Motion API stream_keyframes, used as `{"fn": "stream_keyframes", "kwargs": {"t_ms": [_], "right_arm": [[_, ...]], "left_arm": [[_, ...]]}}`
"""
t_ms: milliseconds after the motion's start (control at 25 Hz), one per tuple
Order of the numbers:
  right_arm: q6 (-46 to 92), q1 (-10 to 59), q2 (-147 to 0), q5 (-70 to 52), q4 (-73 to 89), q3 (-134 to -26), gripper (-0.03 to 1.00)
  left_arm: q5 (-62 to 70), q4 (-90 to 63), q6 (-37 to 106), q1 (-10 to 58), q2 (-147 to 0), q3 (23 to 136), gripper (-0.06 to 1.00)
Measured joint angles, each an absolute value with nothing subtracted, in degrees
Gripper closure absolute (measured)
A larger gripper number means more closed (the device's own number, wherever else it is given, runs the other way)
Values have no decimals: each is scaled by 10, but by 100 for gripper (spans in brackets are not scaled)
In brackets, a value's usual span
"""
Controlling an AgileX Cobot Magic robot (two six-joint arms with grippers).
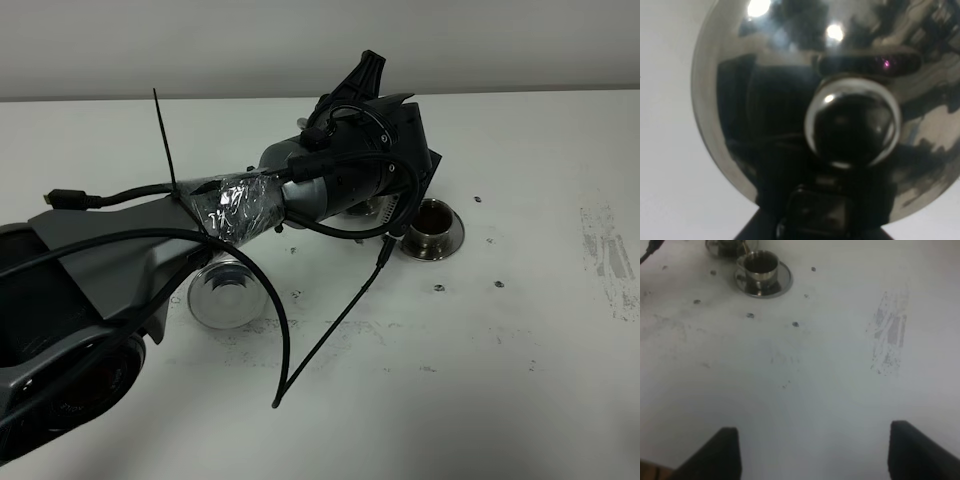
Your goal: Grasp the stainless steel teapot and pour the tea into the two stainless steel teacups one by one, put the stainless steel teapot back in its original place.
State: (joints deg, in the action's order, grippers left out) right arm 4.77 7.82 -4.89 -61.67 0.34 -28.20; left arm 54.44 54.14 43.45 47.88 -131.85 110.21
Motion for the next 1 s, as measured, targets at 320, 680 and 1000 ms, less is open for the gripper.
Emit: {"fn": "stream_keyframes", "kwargs": {"t_ms": [320,680,1000], "right_arm": [[48,78,-49,-617,0,-282,38],[48,78,-49,-617,0,-282,38],[48,78,-49,-617,0,-282,38]], "left_arm": [[544,510,392,479,-1319,1102,77],[545,435,213,479,-1285,1102,77],[566,265,98,472,-1228,1102,77]]}}
